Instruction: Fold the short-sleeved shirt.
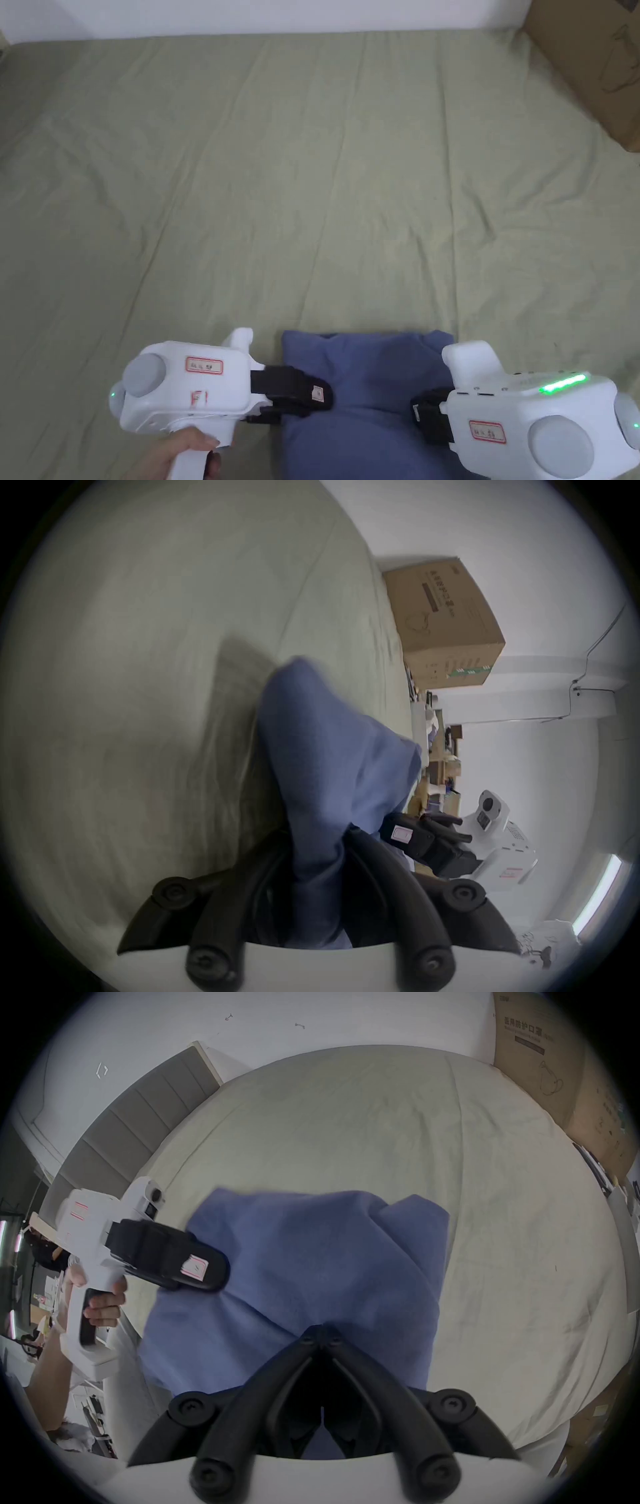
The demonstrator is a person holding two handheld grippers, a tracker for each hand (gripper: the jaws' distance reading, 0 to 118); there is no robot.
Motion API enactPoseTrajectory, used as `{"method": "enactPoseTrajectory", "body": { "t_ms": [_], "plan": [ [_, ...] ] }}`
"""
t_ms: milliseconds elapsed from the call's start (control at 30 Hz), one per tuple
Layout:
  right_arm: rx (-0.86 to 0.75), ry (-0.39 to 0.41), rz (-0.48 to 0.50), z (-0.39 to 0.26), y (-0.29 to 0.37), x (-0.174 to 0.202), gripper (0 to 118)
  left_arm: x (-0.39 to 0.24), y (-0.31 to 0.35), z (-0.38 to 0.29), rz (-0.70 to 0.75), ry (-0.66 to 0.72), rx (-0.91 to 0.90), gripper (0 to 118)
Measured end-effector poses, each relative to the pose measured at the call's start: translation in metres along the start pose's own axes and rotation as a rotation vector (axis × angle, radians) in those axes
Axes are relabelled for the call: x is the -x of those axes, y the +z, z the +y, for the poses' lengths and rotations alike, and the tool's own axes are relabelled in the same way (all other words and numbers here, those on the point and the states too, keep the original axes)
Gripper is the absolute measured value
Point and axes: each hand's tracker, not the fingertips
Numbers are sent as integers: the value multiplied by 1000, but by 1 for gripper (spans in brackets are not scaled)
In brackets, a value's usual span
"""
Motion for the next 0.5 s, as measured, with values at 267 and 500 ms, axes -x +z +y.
{"method": "enactPoseTrajectory", "body": {
  "t_ms": [267,500],
  "plan": [
    [-329,62,47,13,69,39,0,12,97,8,97,-43,-110,11],
    [-460,113,0,37,92,75,0,44,239,24,492,-32,-220,11]
  ]
}}
